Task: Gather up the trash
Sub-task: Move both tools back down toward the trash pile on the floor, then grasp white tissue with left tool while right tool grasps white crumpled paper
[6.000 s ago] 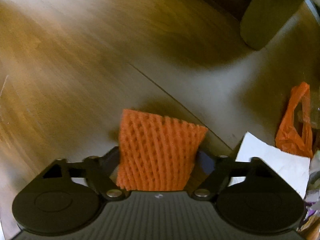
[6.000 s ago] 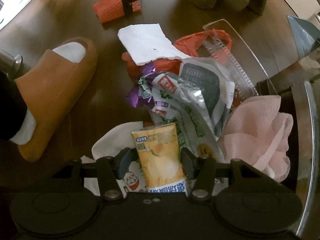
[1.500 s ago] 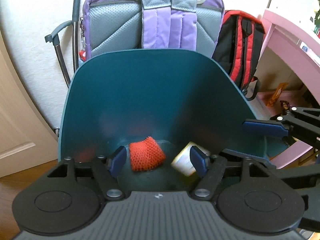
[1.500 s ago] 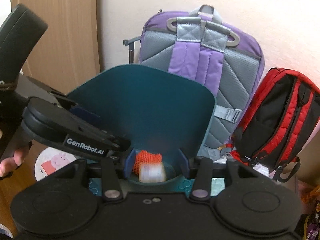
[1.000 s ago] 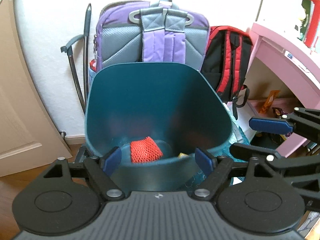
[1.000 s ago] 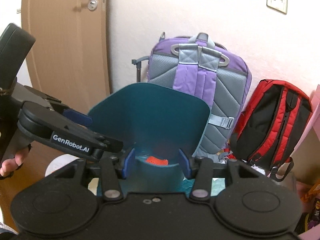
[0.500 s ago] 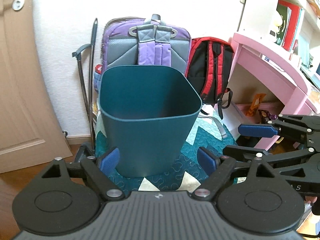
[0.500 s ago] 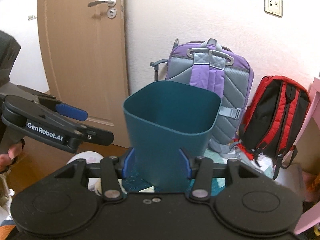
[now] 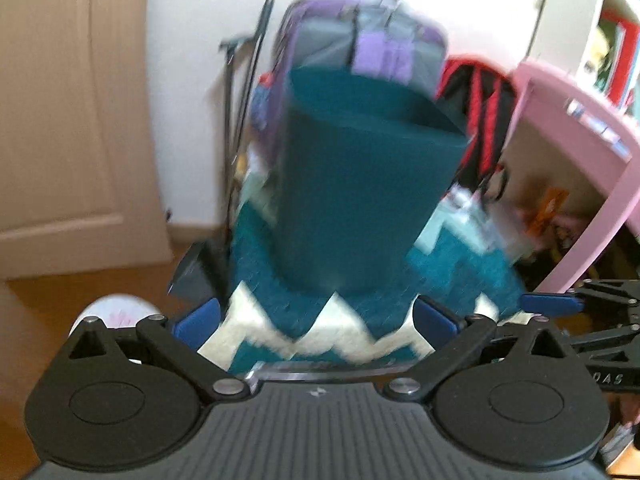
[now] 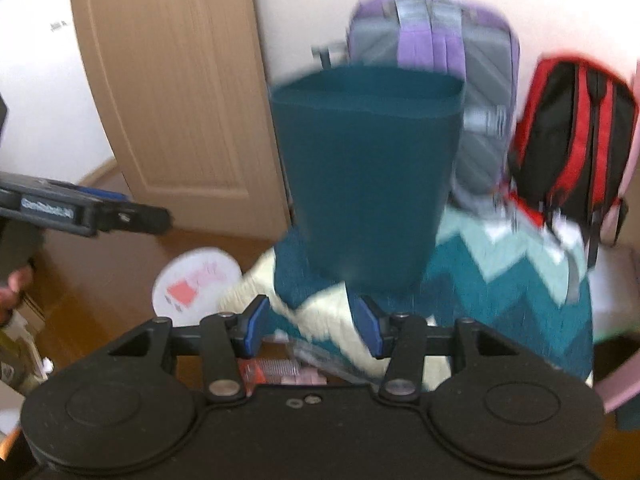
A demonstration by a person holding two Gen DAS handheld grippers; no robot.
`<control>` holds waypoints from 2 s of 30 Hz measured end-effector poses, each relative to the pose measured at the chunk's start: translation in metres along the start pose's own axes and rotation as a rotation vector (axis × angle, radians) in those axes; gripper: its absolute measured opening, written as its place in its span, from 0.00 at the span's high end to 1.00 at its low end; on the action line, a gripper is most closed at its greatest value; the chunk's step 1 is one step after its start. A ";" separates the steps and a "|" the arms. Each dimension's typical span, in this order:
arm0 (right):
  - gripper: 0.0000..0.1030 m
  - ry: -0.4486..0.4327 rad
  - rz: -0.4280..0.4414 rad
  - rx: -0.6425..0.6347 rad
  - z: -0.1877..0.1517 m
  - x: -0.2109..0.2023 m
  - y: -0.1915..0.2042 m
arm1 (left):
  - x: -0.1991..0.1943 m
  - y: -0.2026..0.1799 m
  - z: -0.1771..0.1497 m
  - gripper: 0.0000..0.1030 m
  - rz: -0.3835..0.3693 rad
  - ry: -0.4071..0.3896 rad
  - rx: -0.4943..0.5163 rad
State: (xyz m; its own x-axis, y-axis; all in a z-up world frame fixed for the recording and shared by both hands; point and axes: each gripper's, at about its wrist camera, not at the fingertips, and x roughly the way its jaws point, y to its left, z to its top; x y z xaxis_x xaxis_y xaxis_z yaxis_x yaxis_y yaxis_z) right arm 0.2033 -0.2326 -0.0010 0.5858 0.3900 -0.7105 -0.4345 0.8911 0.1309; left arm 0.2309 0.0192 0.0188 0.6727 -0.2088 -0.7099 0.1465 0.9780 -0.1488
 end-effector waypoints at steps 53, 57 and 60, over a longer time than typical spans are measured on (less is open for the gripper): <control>0.53 0.756 -0.124 0.587 -0.279 0.434 -0.091 | 0.398 0.280 -0.377 0.01 0.178 0.859 -0.674; 0.54 0.761 -0.119 0.588 -0.283 0.442 -0.092 | 0.401 0.279 -0.381 0.01 0.166 0.846 -0.667; 0.54 0.760 -0.113 0.593 -0.284 0.448 -0.092 | 0.401 0.278 -0.379 0.05 0.161 0.826 -0.666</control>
State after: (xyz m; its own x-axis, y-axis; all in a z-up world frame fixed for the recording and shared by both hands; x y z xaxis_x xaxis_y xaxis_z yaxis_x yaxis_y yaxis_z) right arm 0.3115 -0.2060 -0.5283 -0.0855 0.2264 -0.9703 0.1352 0.9675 0.2138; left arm 0.2664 0.2091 -0.5685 -0.0868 -0.2537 -0.9634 -0.4928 0.8514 -0.1798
